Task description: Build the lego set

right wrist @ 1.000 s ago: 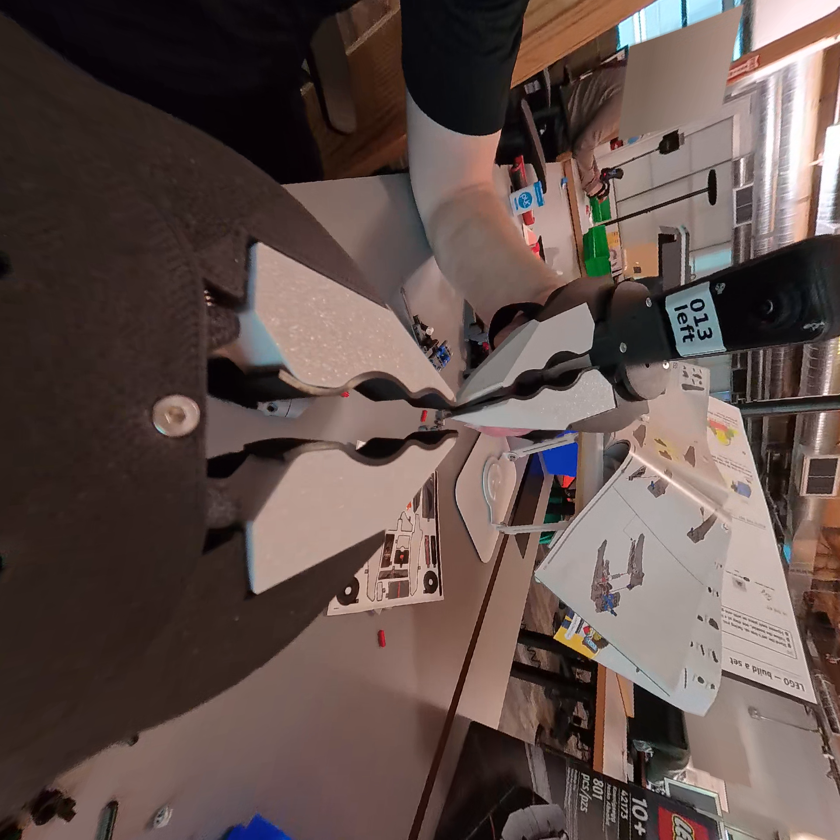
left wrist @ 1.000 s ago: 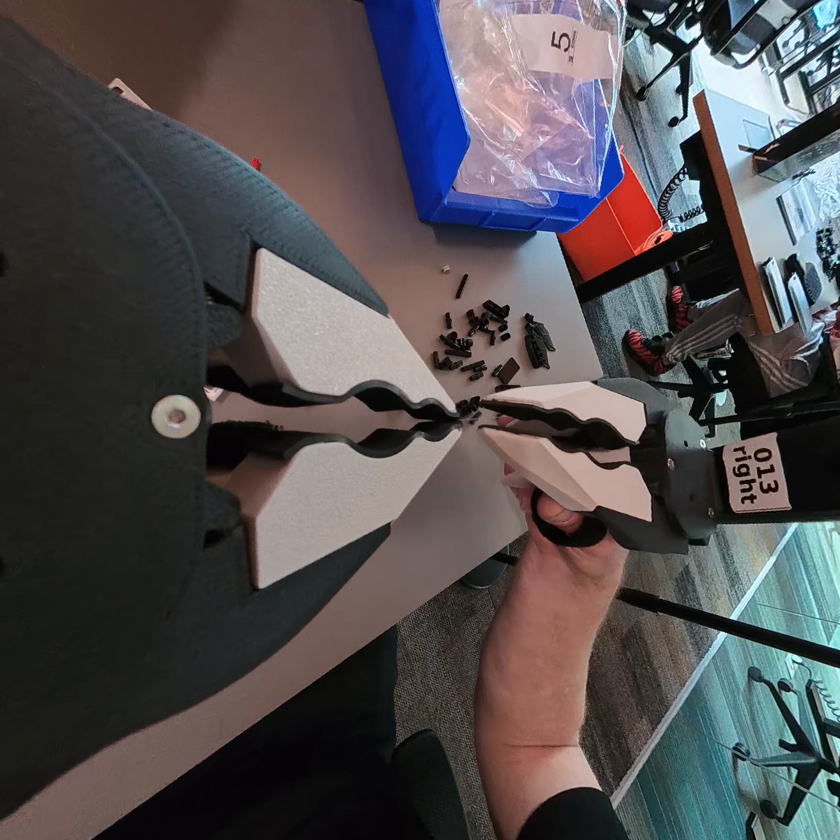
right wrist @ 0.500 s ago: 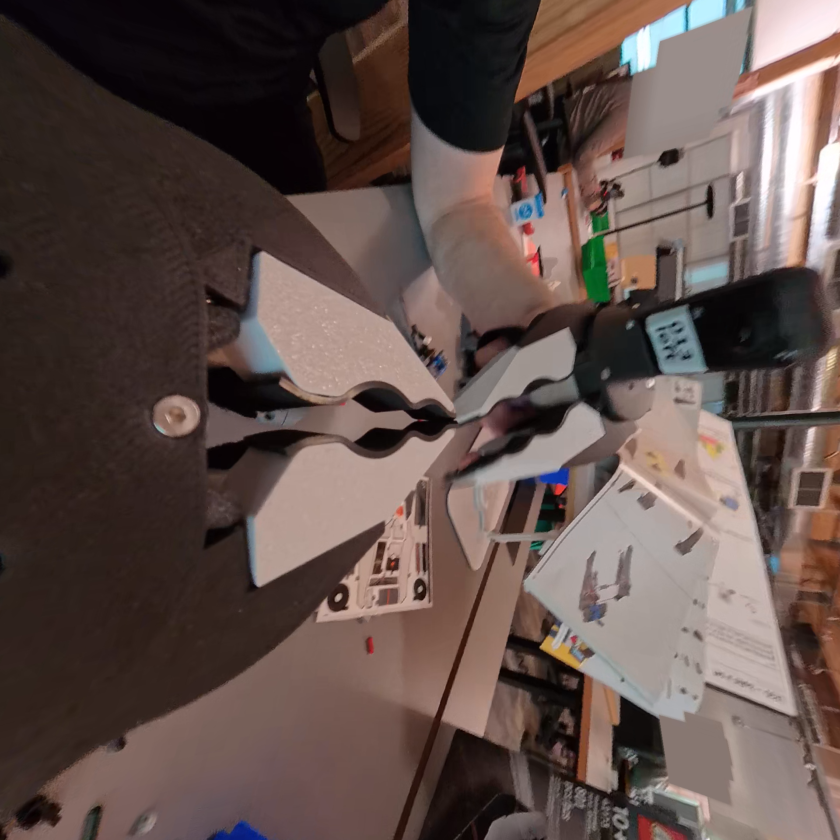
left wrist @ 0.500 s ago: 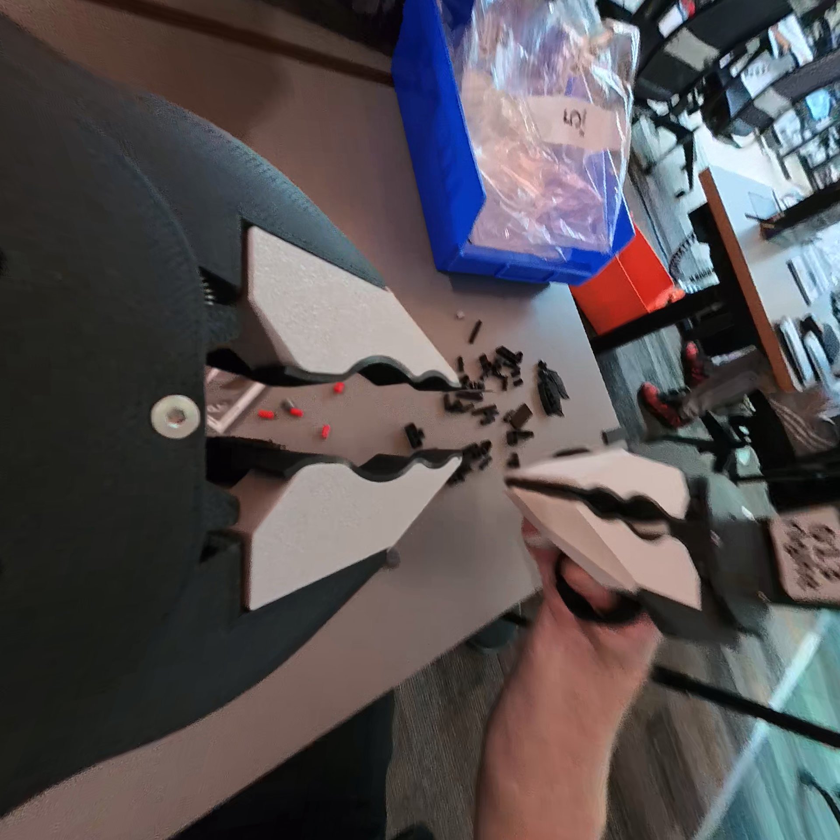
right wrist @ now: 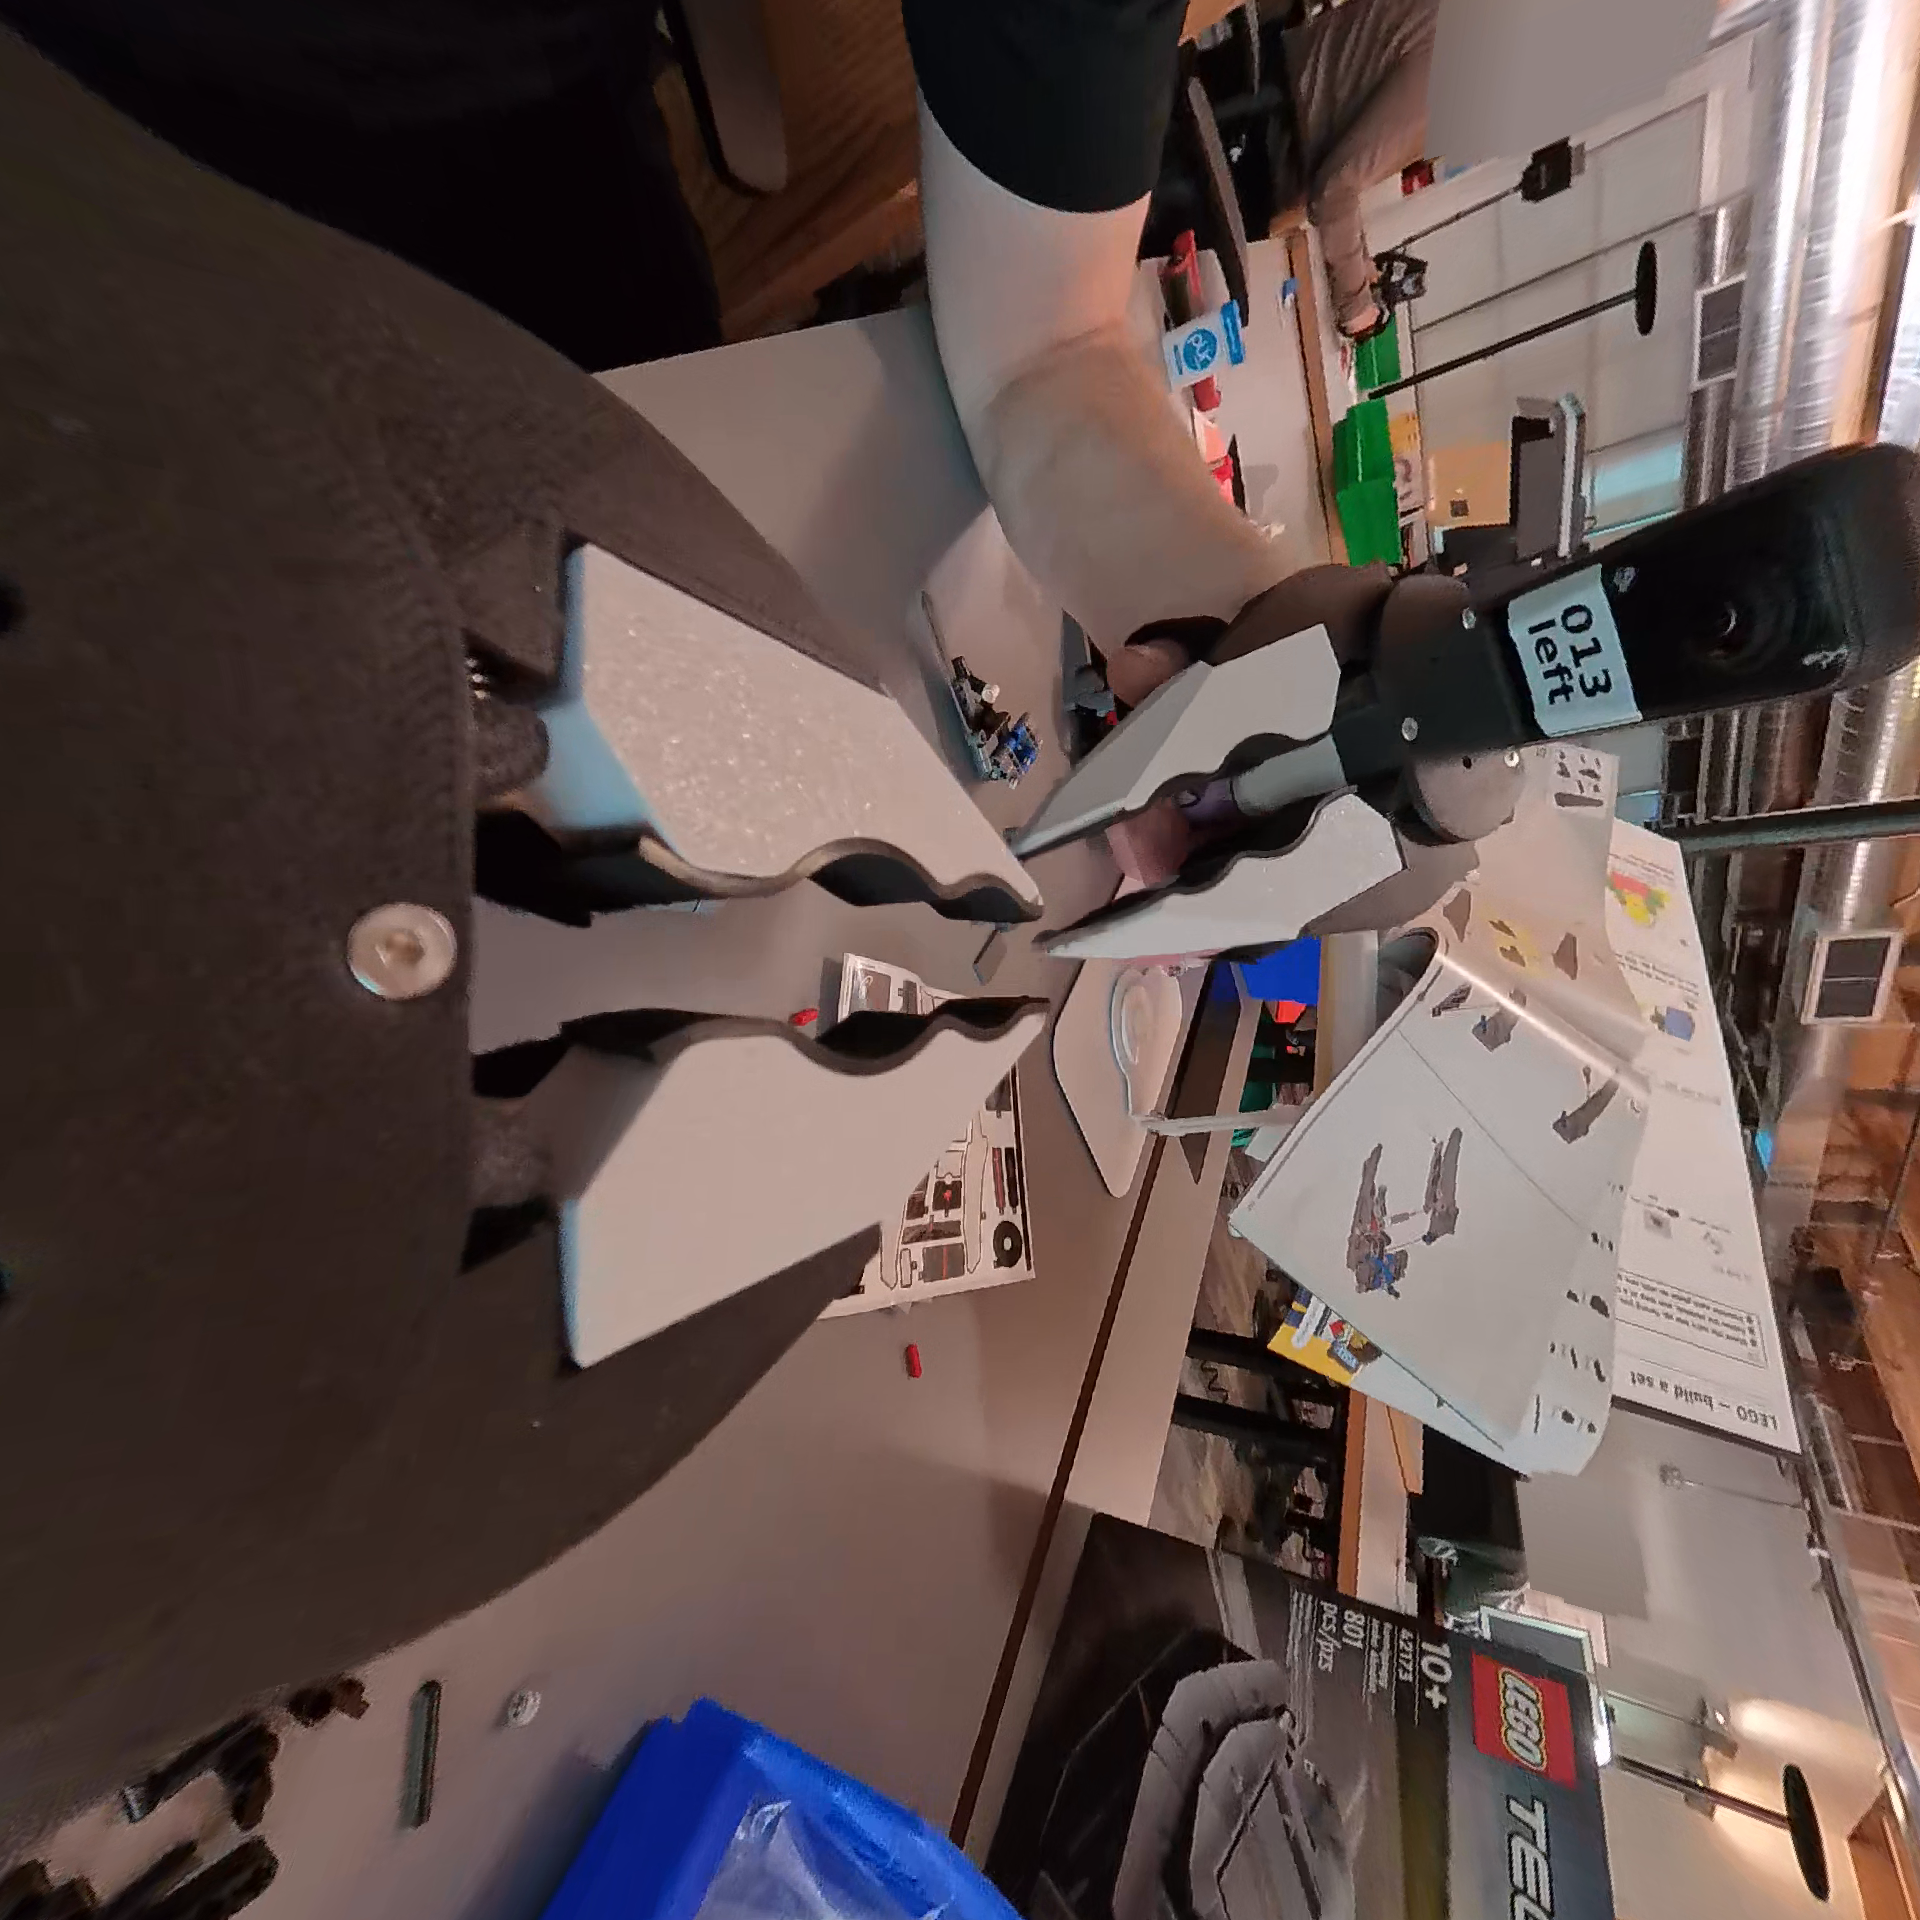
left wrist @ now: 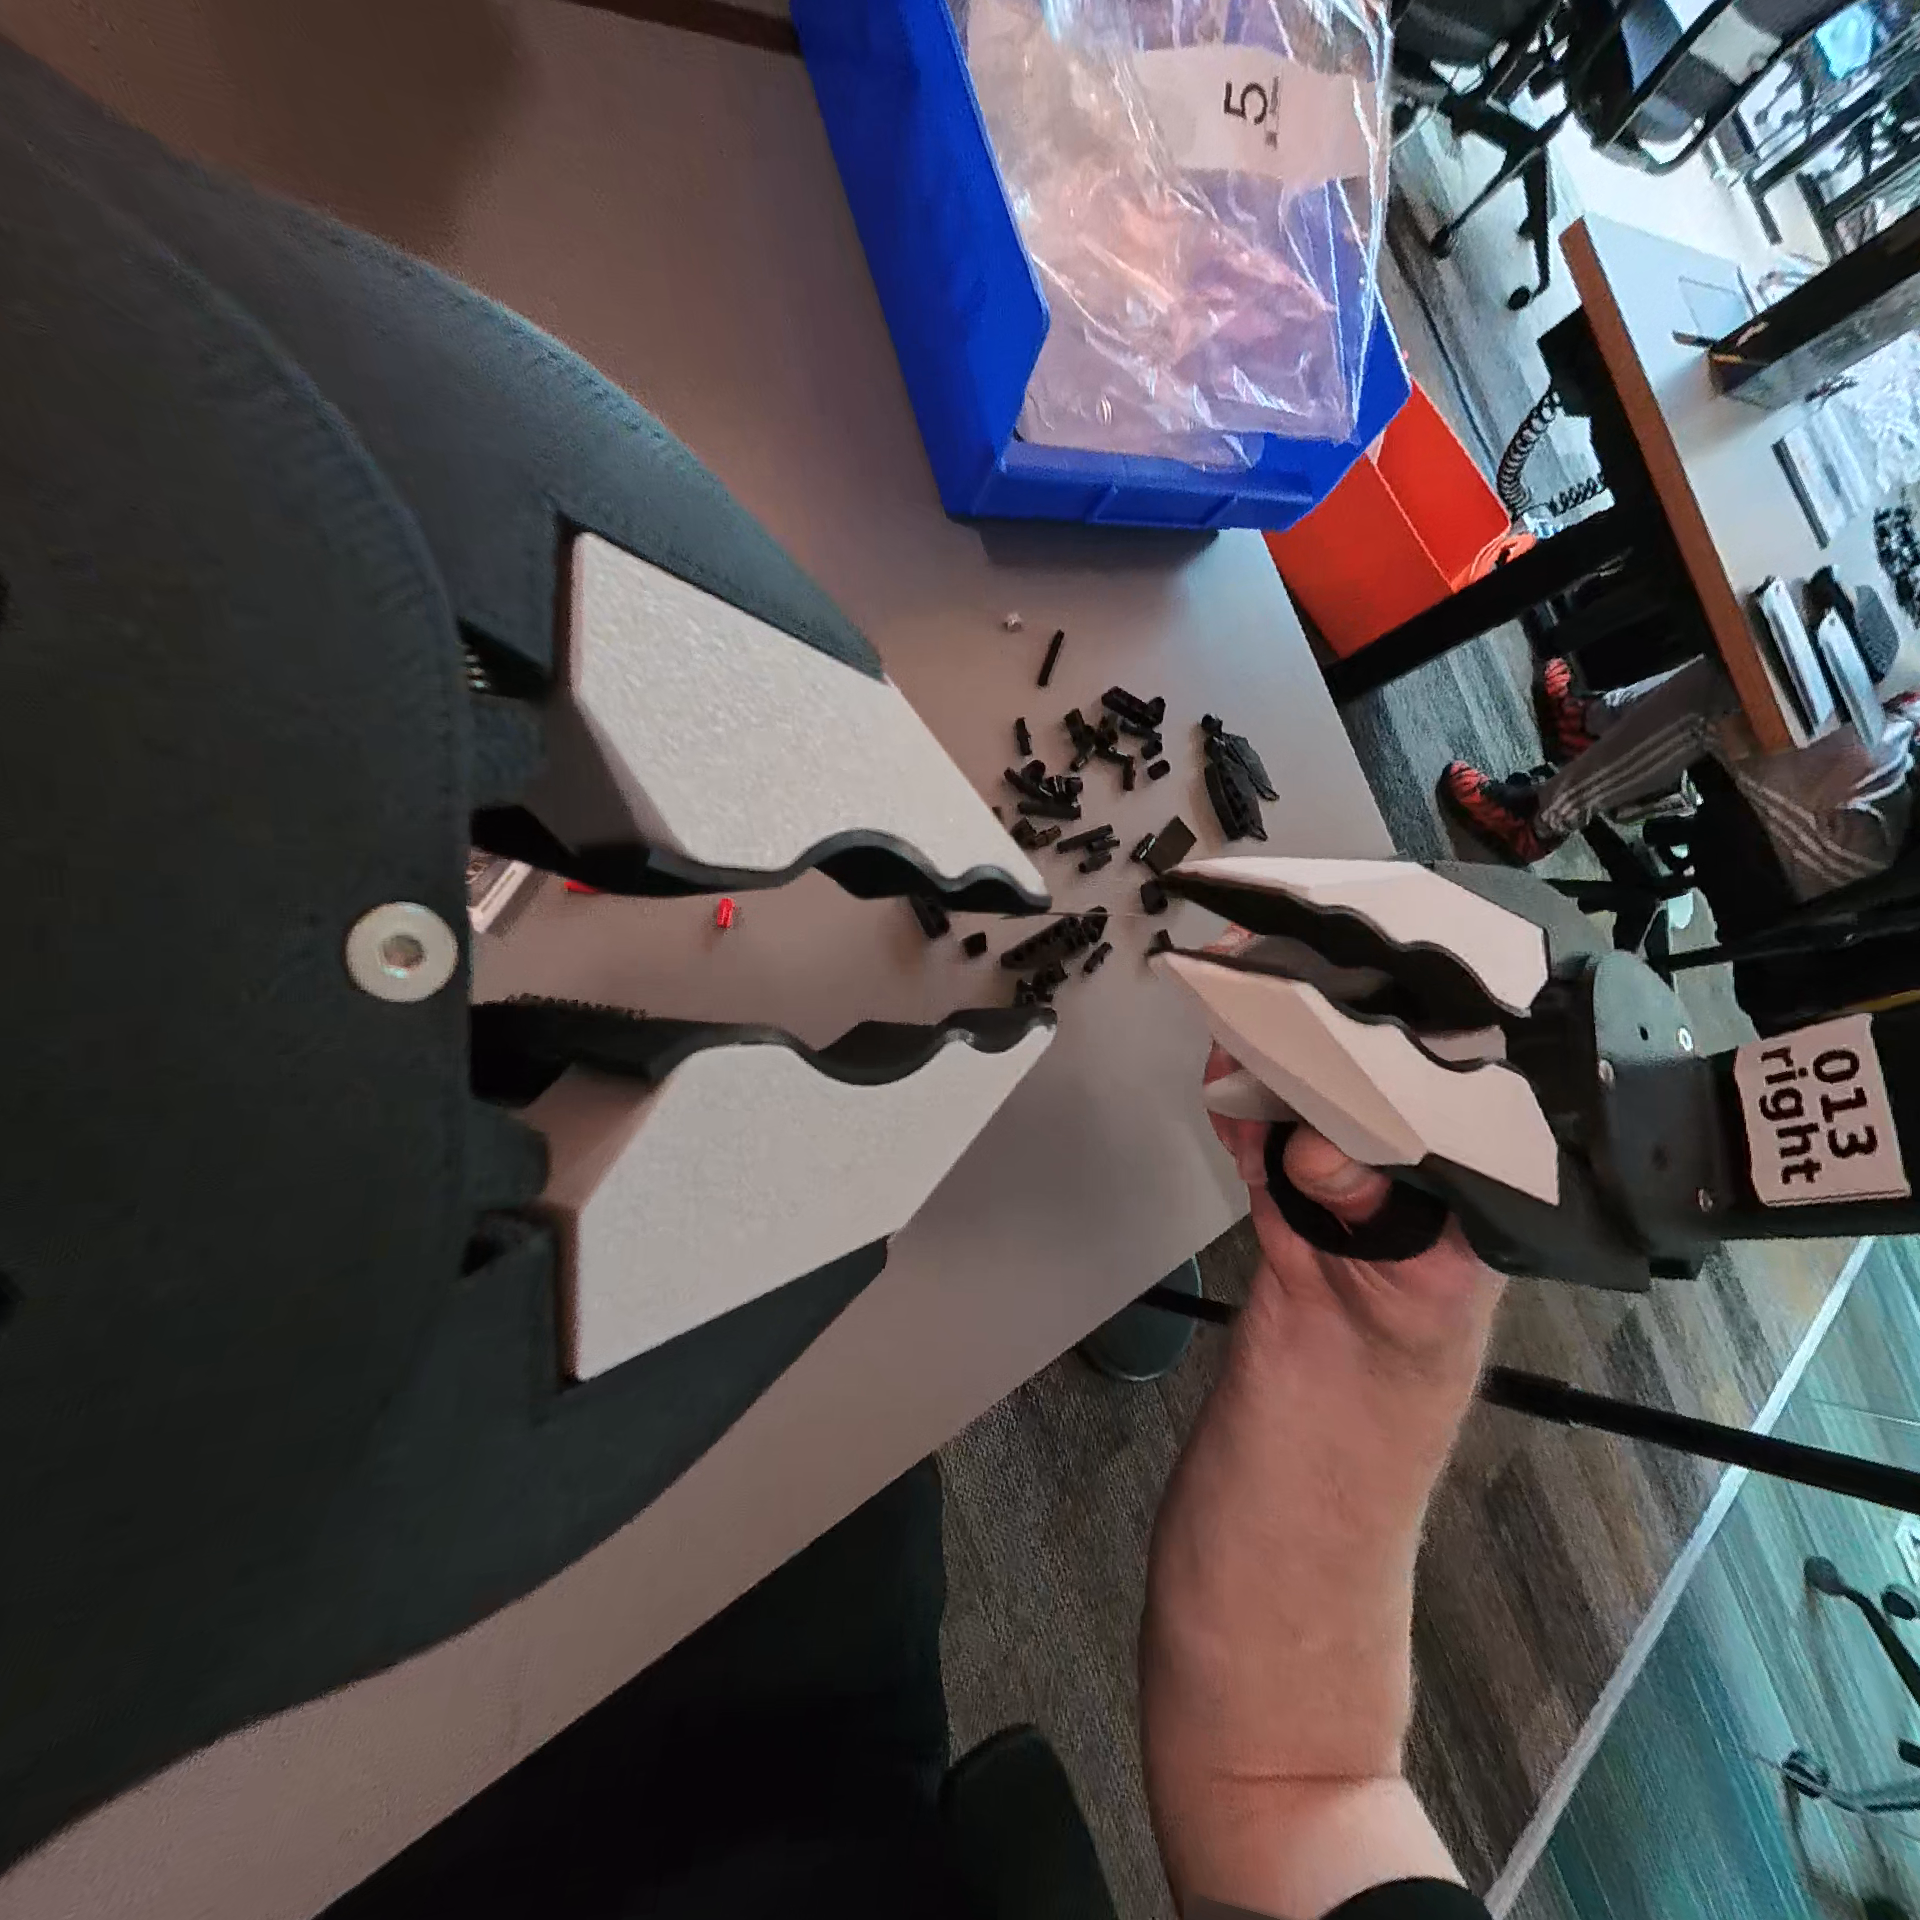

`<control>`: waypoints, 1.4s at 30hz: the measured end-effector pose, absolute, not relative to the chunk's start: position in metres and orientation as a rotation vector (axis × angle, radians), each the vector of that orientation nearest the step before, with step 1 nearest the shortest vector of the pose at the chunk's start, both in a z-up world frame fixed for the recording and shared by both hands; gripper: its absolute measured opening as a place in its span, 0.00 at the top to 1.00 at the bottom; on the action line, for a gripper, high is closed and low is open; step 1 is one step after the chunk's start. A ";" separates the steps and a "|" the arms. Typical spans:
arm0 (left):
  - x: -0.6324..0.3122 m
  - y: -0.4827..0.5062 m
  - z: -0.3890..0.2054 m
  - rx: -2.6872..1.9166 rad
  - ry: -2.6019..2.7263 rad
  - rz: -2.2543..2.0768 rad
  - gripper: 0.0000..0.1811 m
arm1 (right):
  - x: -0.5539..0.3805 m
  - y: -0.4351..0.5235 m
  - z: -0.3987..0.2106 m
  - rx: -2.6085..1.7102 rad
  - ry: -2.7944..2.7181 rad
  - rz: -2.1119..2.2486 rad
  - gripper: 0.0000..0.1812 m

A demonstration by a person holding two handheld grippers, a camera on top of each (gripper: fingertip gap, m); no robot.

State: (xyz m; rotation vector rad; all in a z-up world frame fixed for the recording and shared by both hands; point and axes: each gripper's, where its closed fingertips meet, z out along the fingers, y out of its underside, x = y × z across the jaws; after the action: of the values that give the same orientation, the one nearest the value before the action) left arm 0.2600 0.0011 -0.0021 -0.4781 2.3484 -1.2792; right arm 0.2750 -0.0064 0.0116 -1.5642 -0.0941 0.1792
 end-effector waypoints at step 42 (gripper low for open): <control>0.232 0.052 -0.139 -0.328 2.740 -0.642 0.76 | 0.253 -0.037 -0.044 -1.555 0.043 0.523 1.00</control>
State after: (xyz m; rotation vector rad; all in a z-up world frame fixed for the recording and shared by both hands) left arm 0.2316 0.0521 -0.1392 -0.3276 2.7396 -0.6425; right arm 0.2525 -0.0366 -0.0437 -1.5546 0.0433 0.5235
